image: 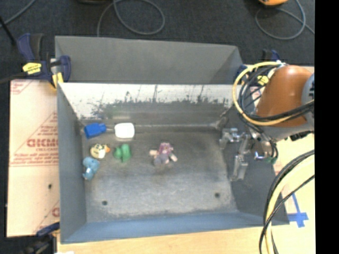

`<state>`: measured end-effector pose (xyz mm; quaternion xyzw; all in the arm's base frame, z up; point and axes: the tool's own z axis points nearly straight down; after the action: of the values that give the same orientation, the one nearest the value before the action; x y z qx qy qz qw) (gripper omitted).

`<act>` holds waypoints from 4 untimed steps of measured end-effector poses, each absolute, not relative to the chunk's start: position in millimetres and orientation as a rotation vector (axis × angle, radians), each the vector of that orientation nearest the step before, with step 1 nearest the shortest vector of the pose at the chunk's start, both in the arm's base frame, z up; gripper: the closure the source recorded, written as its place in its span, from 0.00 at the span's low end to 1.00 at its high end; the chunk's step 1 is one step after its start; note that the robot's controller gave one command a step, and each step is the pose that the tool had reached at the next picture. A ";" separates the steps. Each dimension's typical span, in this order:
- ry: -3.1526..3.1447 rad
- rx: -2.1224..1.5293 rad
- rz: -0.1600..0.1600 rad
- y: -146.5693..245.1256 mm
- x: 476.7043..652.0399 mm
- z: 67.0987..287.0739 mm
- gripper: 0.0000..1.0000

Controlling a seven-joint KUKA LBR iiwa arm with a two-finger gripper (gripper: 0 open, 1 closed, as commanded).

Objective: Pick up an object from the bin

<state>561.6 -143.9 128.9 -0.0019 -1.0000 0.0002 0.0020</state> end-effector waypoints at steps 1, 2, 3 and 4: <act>-3.145 -0.001 0.003 -143.5 563.5 133.7 0.00; -3.140 -0.014 -0.001 -42.6 562.7 82.6 1.00; -3.140 -0.014 0.000 -43.4 563.0 82.9 1.00; -3.135 0.001 0.000 -47.0 578.1 120.8 1.00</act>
Offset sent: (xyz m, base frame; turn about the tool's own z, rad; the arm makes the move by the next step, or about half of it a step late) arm 0.0005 0.1010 -0.0464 0.0081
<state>578.1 -47.0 120.8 0.0005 -1.0000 -0.0001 0.0034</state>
